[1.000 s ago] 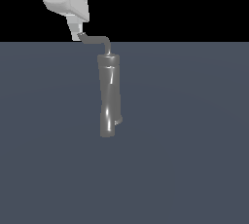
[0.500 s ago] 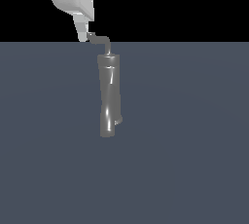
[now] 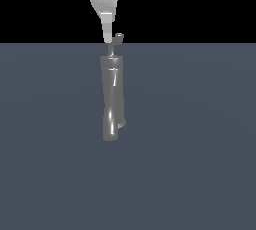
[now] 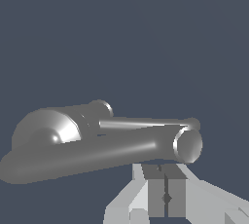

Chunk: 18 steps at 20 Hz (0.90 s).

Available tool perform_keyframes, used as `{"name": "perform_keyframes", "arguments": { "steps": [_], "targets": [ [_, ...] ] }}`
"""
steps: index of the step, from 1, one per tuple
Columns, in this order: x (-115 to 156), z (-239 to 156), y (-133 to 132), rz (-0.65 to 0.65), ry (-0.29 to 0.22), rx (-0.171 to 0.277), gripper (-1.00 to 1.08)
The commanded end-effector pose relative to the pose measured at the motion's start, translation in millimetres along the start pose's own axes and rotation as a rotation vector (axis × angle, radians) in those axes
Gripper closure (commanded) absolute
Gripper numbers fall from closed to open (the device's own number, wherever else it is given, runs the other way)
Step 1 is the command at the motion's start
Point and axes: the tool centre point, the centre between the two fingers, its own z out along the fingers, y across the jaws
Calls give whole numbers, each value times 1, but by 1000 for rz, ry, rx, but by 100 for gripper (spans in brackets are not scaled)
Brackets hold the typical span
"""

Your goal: Turn on the faucet by rotating a designated handle.

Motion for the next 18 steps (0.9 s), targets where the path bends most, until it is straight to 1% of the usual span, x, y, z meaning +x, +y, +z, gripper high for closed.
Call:
{"name": "perform_keyframes", "arguments": {
  "steps": [1, 2, 3, 18],
  "targets": [
    [37, 0, 3, 41, 1, 0, 108],
    [37, 0, 3, 41, 1, 0, 108],
    [10, 0, 1, 0, 0, 0, 108],
    [69, 0, -34, 28, 1, 0, 108]
  ]
}}
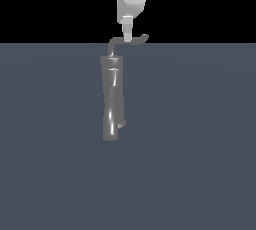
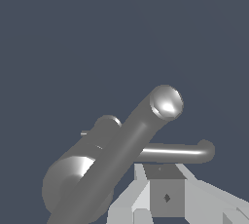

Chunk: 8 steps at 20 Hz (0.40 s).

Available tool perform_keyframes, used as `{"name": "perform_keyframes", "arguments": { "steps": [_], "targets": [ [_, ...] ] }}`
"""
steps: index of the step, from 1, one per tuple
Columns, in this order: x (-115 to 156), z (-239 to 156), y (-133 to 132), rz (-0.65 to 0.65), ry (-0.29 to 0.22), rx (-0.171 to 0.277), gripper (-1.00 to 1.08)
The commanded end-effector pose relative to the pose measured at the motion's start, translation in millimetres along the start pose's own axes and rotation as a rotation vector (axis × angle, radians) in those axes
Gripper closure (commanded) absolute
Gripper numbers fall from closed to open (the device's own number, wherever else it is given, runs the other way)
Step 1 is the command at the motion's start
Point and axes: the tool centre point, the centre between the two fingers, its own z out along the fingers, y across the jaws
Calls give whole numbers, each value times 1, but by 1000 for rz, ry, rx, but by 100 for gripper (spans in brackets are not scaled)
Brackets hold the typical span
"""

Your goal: Turn on the faucet by rotating a designated handle.

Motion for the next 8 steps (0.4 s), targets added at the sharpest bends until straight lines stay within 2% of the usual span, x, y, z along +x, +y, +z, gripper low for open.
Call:
{"name": "perform_keyframes", "arguments": {
  "steps": [1, 8],
  "targets": [
    [29, 0, -6, 38, 2, 6, 108],
    [51, 0, -19, 49, 2, 6, 108]
  ]
}}
